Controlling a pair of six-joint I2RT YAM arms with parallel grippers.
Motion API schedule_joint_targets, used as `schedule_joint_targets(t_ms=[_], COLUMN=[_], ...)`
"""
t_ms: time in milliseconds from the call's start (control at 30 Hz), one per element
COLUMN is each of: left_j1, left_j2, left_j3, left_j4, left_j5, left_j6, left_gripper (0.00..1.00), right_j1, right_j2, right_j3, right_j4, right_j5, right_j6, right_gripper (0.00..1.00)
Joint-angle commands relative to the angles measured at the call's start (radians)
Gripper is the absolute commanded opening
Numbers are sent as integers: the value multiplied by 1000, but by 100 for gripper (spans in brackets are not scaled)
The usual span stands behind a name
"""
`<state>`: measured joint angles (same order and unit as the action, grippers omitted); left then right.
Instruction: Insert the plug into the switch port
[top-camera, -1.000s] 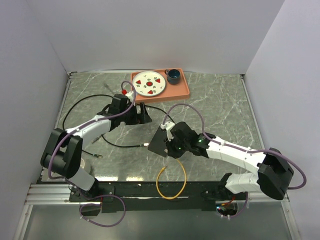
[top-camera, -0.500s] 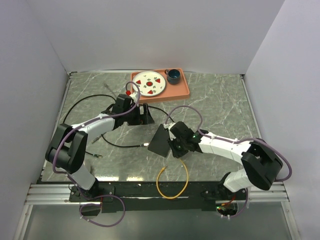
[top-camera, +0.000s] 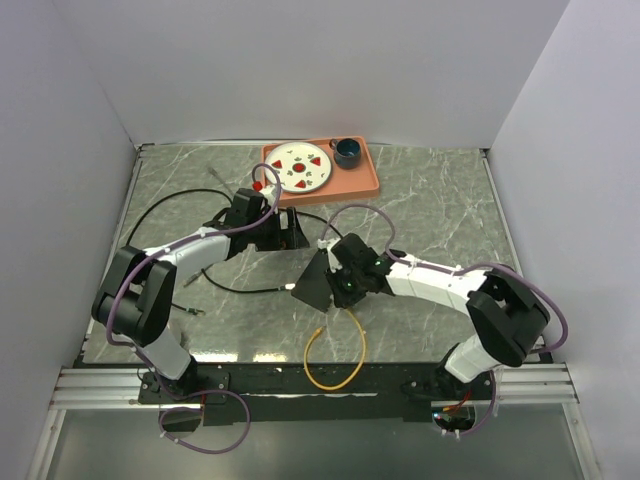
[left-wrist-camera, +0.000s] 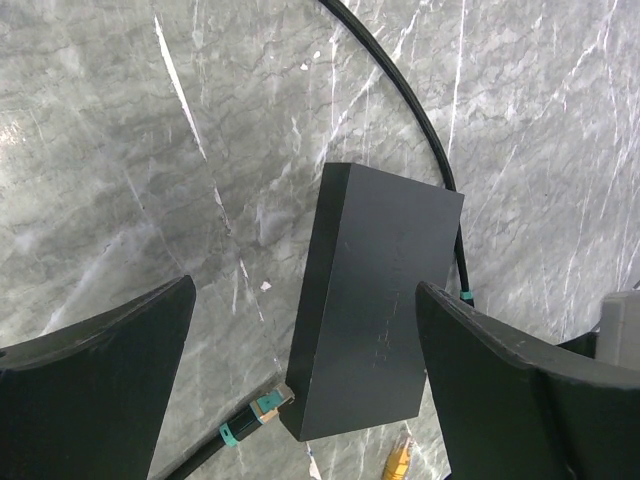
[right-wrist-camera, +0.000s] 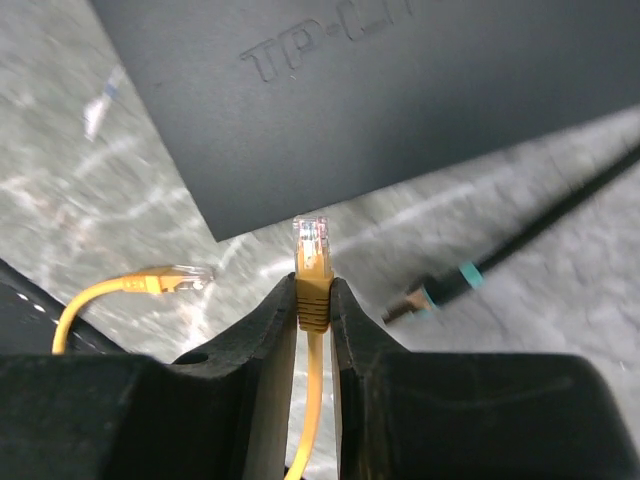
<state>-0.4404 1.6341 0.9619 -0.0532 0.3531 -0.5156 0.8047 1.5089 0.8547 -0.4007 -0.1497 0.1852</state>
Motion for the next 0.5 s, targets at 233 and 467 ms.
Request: schedule_joint_targets(t_ms=[233, 467], left_j1=[35, 48], left_j2=[-75, -97], left_j3=[-38, -48], left_j4=[46, 27], left_j5=[30, 1], left_j6=[5, 22], left_gripper=[98, 98], right_j1=[34, 51], right_j2=[86, 13], right_j3=[66, 15], right_j4=[91, 195], right_j5=[-64, -105], right_j6=[7, -21], right_gripper=[0, 0])
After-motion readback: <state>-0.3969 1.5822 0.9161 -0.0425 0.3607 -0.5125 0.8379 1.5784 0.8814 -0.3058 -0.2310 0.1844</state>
